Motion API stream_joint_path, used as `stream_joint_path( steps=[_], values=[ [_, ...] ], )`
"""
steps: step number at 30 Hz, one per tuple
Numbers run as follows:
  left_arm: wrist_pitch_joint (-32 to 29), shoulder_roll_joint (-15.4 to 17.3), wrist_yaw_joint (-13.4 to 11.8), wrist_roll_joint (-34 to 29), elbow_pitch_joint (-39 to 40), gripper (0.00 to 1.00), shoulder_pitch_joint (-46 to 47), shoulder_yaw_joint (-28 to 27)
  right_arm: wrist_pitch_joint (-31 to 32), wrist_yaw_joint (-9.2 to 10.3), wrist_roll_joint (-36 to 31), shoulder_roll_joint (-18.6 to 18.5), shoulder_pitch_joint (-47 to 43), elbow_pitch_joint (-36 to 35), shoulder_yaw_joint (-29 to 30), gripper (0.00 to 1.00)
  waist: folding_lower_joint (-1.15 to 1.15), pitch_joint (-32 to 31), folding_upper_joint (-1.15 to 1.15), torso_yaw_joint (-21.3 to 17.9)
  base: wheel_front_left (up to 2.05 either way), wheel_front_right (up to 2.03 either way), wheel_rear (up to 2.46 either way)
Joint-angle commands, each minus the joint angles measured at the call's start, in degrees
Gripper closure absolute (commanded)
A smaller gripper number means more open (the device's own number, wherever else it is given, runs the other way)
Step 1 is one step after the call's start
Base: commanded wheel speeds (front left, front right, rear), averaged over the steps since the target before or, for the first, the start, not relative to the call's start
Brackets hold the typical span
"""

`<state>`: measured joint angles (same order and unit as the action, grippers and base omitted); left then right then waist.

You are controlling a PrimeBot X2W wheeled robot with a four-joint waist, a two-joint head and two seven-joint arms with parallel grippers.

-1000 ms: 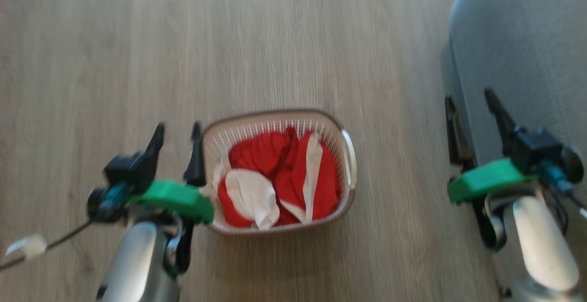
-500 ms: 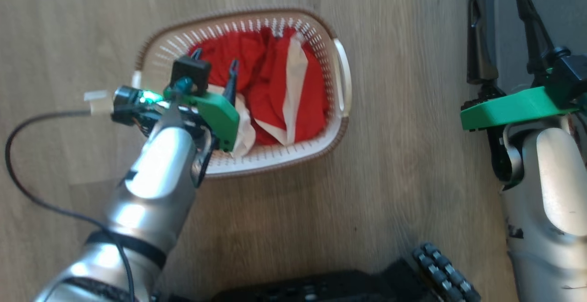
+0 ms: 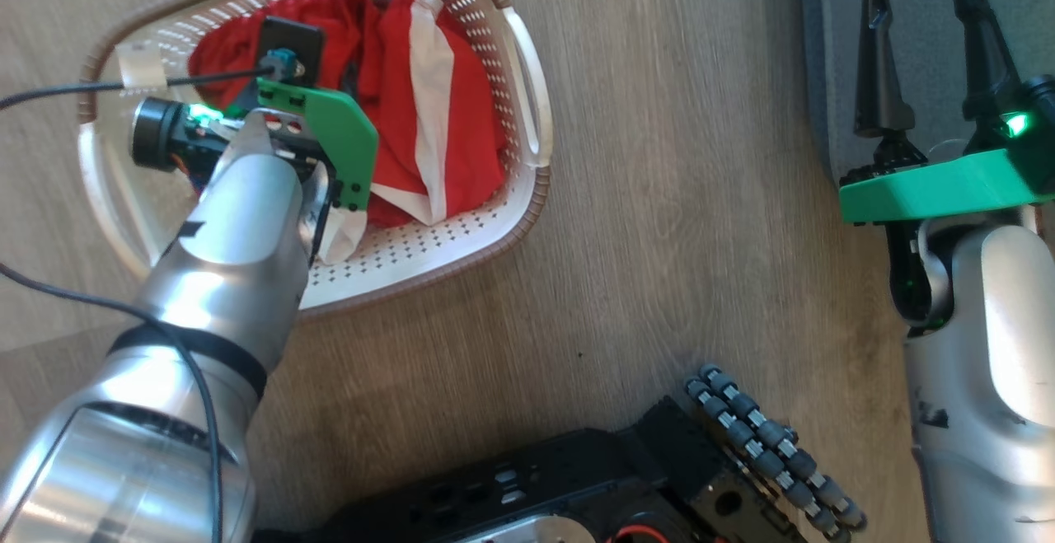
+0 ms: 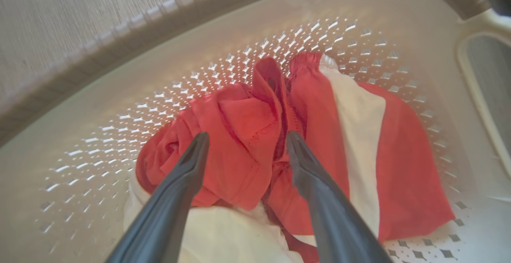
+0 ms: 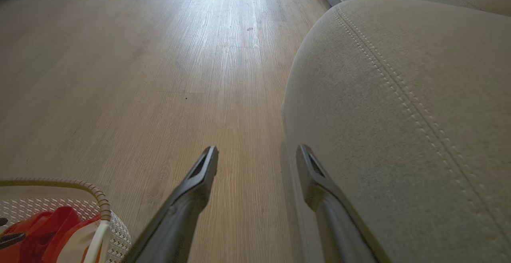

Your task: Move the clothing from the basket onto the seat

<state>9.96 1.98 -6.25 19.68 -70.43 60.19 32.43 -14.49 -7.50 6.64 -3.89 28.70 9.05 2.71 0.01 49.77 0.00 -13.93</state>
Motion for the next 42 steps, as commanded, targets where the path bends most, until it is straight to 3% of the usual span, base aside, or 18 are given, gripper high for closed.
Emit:
stream_joint_path(
  steps=[1, 10, 17, 22, 23, 25, 33, 42],
  values=[
    [-0.2, 1.1, -0.4, 0.5, -0.8, 0.00, 0.8, -0.5, -0.5, 0.01, 0.7, 0.4, -2.6, -2.0, -0.5, 0.00, -0.01, 1.7, 0.00, -1.2, 0.00, 0.00, 0.00],
    [-1.0, 3.7, -0.7, 1.0, -2.8, 0.00, 3.1, -0.7, -0.5, 0.01, 1.9, 0.8, -4.7, -3.4, -0.9, 0.00, -0.01, 4.1, 0.00, -3.0, 0.00, 0.00, 0.00],
    [-0.5, 3.5, -0.2, 1.6, -3.3, 0.00, 3.8, -0.3, -0.5, 0.01, 2.1, 0.9, -7.2, -3.9, 0.0, 0.00, -0.01, 4.4, 0.00, -3.1, 0.00, 0.00, 0.00],
    [0.8, 3.2, 2.1, 1.5, -3.4, 0.00, 3.7, 0.7, -0.5, 0.01, 2.1, 1.0, -7.7, -4.4, 0.2, 0.00, -0.01, 4.2, 0.00, -3.4, 0.00, 0.00, 0.00],
    [1.1, 3.1, 2.5, 1.6, -3.4, 0.15, 3.6, 0.8, -0.5, 0.01, 2.1, 1.0, -7.8, -4.4, 0.2, 0.00, -0.01, 4.1, 0.00, -3.4, 0.00, 0.00, 0.00],
    [1.5, 2.8, 3.3, 2.1, -3.4, 1.00, 3.4, 0.8, -0.5, 0.01, 2.1, 1.0, -8.0, -4.5, 0.4, 0.00, -0.01, 3.9, 0.00, -3.4, 0.00, 0.00, 0.00],
    [4.9, 2.0, 5.7, 5.4, -0.8, 1.00, 2.2, -2.0, -0.5, 0.01, 2.1, 1.0, -6.7, -3.6, 0.5, 0.00, -0.01, 0.4, 0.00, -1.1, 0.00, 0.00, 0.00],
    [5.0, 5.0, 4.7, 5.0, 21.7, 1.00, -12.3, -12.4, -0.5, 0.01, 0.8, -0.8, -7.5, -1.9, 1.4, 0.00, -0.01, -13.8, 0.00, 6.6, 0.00, 0.00, 0.00]
  ],
)
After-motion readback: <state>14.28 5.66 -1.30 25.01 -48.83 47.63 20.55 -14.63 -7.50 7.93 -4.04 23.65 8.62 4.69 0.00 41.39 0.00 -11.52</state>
